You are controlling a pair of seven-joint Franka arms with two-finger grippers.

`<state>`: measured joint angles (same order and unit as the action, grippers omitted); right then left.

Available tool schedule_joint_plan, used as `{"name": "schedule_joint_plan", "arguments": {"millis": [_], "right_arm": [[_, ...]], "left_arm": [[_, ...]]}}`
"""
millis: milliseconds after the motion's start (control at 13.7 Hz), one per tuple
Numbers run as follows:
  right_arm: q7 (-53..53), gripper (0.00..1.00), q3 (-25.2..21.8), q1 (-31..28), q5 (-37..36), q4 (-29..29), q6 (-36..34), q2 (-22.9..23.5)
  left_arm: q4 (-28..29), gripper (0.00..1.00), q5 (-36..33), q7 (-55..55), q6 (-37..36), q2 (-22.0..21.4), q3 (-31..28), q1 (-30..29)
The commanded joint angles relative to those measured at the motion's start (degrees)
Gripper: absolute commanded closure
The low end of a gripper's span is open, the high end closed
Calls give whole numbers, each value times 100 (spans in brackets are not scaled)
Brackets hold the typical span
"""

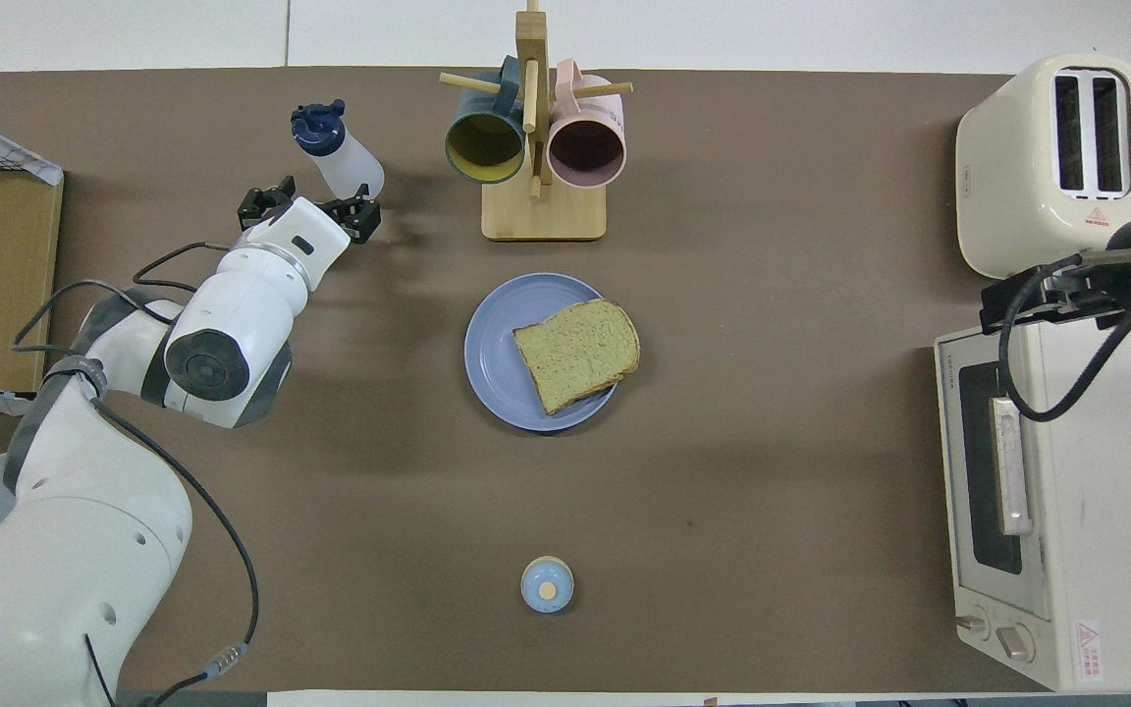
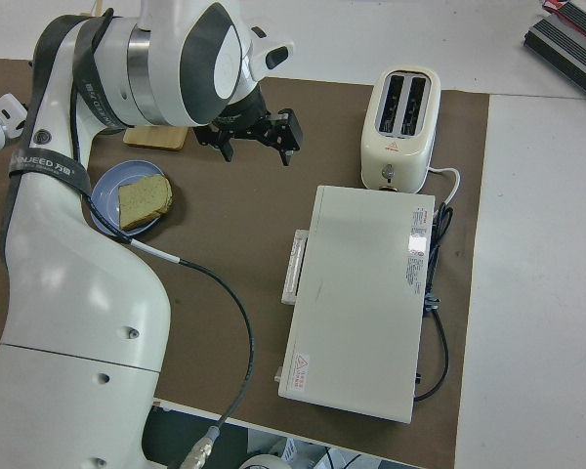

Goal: Put bread on plate and add seasoning
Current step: 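Set the bottle down upright and open the left gripper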

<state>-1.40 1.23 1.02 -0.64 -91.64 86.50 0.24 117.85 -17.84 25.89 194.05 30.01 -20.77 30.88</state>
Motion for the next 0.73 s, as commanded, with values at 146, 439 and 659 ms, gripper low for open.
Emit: {"name": "schedule_joint_plan", "arguments": {"millis": [146,439,659], "right_arm": [[149,0,44,-102,55,-29,-19,-59],[149,0,44,-102,55,-29,-19,-59],[149,0,44,-102,55,-29,-19,-59]], "left_arm": [[845,0,-9,-93,-1979,-1628,55,549],[758,0,69,-75,-3817,-2551,91,1068],[293,0,332,-93,-5625,-3184,143,1218]]}}
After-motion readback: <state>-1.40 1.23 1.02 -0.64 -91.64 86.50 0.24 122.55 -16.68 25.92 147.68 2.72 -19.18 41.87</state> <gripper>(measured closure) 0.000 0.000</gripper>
